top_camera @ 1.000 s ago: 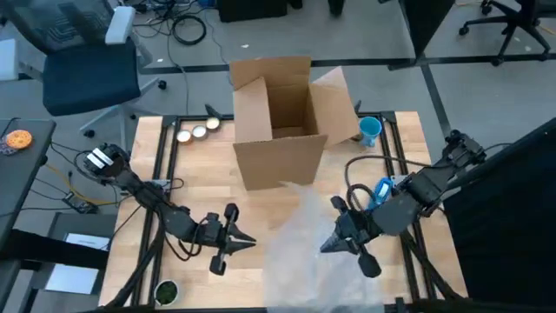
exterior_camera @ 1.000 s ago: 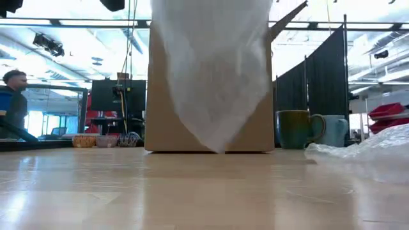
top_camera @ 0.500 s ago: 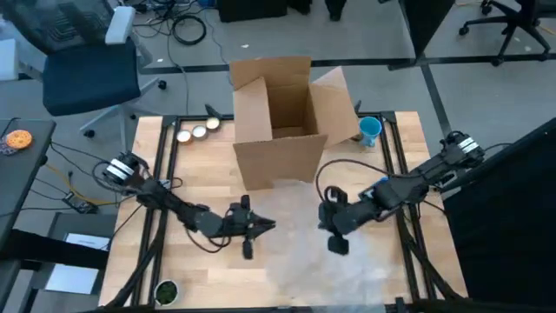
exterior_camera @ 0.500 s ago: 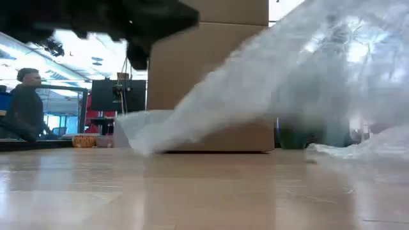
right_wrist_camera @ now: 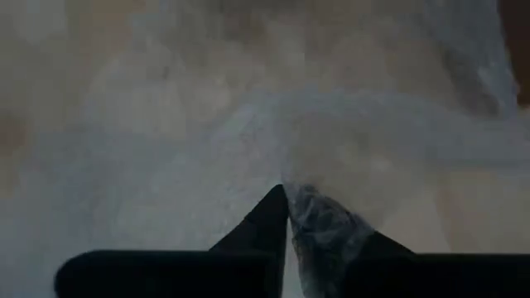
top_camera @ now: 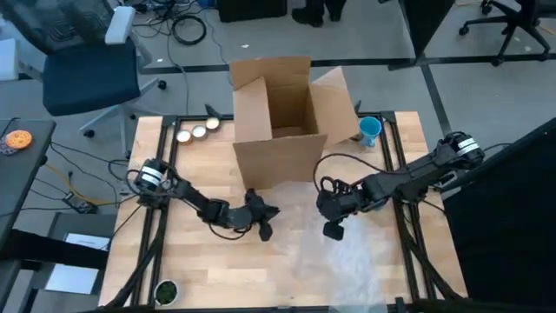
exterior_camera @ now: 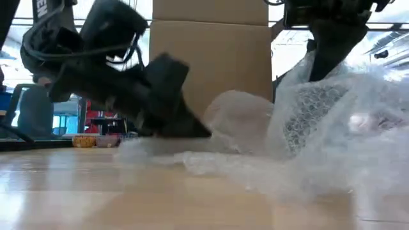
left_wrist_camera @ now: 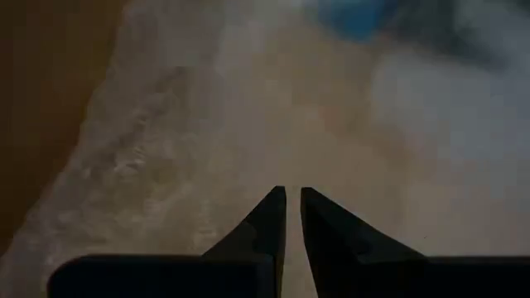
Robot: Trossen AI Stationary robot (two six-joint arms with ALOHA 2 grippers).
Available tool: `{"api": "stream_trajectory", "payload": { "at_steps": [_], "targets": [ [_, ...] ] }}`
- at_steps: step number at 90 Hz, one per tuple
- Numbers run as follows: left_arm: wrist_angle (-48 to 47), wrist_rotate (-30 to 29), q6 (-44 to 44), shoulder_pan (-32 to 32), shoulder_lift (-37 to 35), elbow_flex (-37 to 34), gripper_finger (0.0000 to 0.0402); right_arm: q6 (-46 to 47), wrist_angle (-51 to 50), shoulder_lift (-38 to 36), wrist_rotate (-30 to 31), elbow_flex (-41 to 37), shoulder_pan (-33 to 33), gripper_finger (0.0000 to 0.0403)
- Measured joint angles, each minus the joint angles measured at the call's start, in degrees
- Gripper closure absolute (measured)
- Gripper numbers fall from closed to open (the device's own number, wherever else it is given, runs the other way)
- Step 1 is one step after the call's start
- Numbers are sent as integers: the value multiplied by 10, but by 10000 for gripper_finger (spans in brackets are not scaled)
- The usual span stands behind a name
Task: Wrap mug
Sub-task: Wrap the brown cup with bubble wrap
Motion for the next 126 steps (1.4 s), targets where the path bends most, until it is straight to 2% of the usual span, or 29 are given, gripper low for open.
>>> {"api": "stream_trajectory", "payload": {
  "at_steps": [24,34,43,64,70,78,83,90,100,108,113,119,126],
  "targets": [
    [-126,54,-115,-27,-24,4,375,-17,-17,0,-2,25,0,287],
    [-179,57,-176,-54,-44,4,375,14,-16,0,-39,56,0,265],
    [-232,64,-229,-78,-70,3,375,32,-12,0,-67,83,11,258],
    [-419,76,-275,-119,-175,-2,375,46,23,-1,-70,102,66,261],
    [-483,57,-286,-128,-208,-4,375,71,20,-1,-70,102,84,261],
    [-512,-1,-293,-137,-248,-4,375,102,11,-1,-71,102,107,261],
    [-502,-50,-304,-140,-264,-3,375,120,1,-1,-72,102,122,262],
    [-435,-107,-303,-140,-263,-3,375,139,-18,-1,-72,102,137,264],
    [-266,-163,-199,-139,-242,-1,375,161,-63,-1,-62,102,157,266],
    [-147,-181,-66,-135,-208,-1,375,189,-99,-1,-40,102,171,266],
    [-86,-183,-14,-130,-182,-1,375,210,-111,-1,-35,96,180,266],
    [-43,-185,2,-123,-149,0,375,237,-118,-1,-38,84,189,266],
    [-28,-171,-28,-114,-102,-1,375,265,-116,-1,-46,63,201,266]
  ]
}}
